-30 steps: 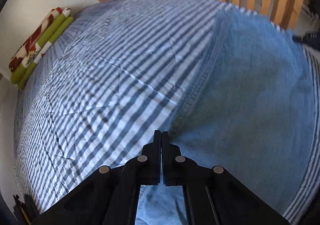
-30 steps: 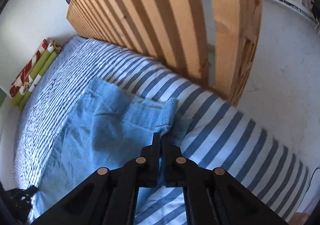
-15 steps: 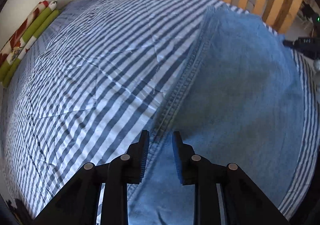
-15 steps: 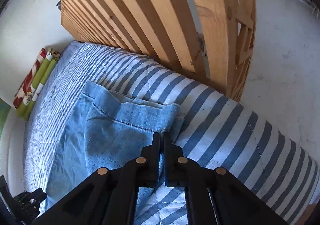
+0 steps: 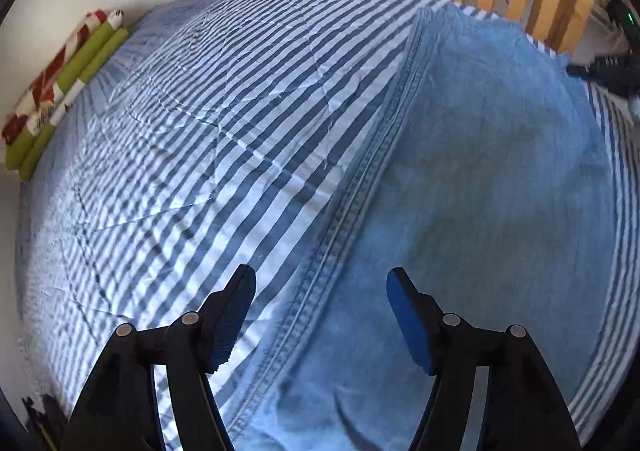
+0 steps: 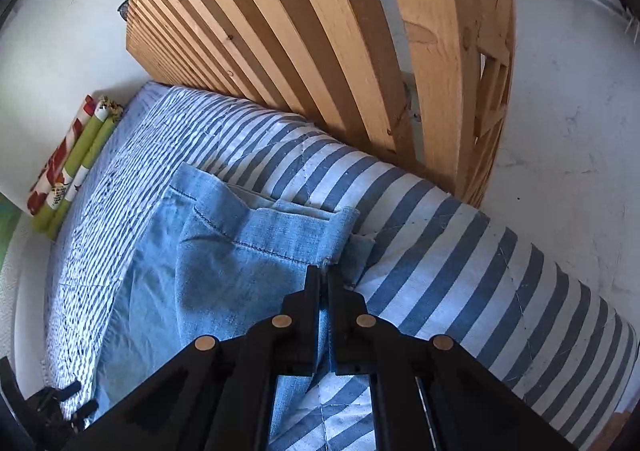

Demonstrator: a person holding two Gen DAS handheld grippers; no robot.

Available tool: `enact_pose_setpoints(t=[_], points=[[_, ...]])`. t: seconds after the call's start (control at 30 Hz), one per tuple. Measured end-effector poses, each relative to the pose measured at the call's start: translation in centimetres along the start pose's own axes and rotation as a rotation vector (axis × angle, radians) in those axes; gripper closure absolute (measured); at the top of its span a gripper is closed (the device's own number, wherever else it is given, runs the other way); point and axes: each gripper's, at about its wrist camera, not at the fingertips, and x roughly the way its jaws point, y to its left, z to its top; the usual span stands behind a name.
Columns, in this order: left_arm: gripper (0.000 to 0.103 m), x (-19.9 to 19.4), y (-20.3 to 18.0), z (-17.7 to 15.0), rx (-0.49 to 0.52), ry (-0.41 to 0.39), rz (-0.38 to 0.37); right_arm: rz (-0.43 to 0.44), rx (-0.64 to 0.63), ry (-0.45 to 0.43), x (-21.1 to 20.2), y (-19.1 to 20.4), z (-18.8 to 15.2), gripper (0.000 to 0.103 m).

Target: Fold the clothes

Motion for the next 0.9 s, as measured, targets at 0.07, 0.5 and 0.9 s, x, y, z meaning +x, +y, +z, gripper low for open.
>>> enact_pose_setpoints(t=[0.07,0.5,0.9], points=[[0.044,0.4,-0.1,-1.0,0.019,0.028,0.009,-0.009,-0.007,-0.001,0.1,0.2,0.0,0.098],[0.099,-2.3,3.6,-1.8,-0.097,-0.063,0.014,0.004,0.057,-0.026,-0.3,-0.8,0.0,0.101],[0.080,-1.3,3.9,-1.4,-0.186,-0.036,0.038,0.026,0.068,-0.082,-0.8,-0.6,0.7,0.101]])
